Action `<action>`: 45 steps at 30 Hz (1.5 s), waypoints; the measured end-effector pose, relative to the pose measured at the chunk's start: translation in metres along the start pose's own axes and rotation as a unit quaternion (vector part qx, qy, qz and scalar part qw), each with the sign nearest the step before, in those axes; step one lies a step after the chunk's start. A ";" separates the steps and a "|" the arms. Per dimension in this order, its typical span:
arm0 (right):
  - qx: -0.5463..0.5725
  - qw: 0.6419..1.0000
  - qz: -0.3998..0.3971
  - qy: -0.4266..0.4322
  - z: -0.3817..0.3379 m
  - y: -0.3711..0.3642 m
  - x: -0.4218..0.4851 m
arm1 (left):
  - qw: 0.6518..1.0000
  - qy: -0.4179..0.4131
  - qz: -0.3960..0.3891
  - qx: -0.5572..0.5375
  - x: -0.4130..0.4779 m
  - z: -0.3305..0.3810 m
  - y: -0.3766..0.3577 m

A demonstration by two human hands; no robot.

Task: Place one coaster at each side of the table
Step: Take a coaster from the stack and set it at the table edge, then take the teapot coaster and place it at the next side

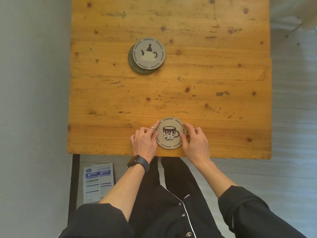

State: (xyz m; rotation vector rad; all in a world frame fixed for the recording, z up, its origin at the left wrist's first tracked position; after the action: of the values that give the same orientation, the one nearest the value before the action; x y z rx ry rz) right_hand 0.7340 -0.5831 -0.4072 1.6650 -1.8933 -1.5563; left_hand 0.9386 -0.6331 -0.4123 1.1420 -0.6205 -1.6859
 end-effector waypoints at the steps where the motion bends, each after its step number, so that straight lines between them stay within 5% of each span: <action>1: 0.001 1.000 -0.002 0.001 0.000 0.000 0.000 | 1.000 0.000 -0.003 0.005 0.000 0.001 0.000; 9: -0.074 0.996 -0.038 -0.028 -0.011 0.011 0.003 | 0.988 -0.071 -0.029 0.133 0.008 0.014 0.011; 15: -0.042 0.994 -0.093 -0.044 -0.070 0.033 0.058 | 0.992 -0.061 -0.011 0.107 0.068 0.011 0.054; 22: 0.133 0.986 -0.058 -0.084 -0.160 0.030 0.167 | 0.990 -0.032 -0.017 0.137 0.167 -0.011 0.093; 29: 0.092 0.978 0.018 -0.185 -0.166 0.020 0.207 | 0.984 -0.022 -0.069 0.165 0.176 -0.029 0.084; 36: 0.166 0.972 0.049 -0.161 -0.165 0.038 0.194 | 0.983 -0.021 -0.091 0.160 0.178 -0.027 0.088; 41: 0.375 0.909 -0.030 -0.181 -0.132 0.048 0.142 | 0.981 -0.002 -0.147 0.129 0.175 -0.016 0.103; 45: 0.424 0.883 -0.011 -0.204 -0.089 0.085 0.068 | 0.981 -0.038 -0.192 -0.010 0.149 0.037 0.105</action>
State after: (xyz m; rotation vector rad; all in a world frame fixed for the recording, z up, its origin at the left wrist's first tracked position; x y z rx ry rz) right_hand 0.7194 -0.7027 -0.3353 1.6900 -3.1100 -1.2013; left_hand 0.9378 -0.8145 -0.3715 1.2438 -0.4458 -2.0665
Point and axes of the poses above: each hand's wrist, its own x-axis towards the middle knuckle, its own y-axis out of the back of the hand, z = x × y, the point moved 9 cm from there along x, towards the middle knuckle, and after that the axes turned 5 degrees about -y, right-handed, at the moved point
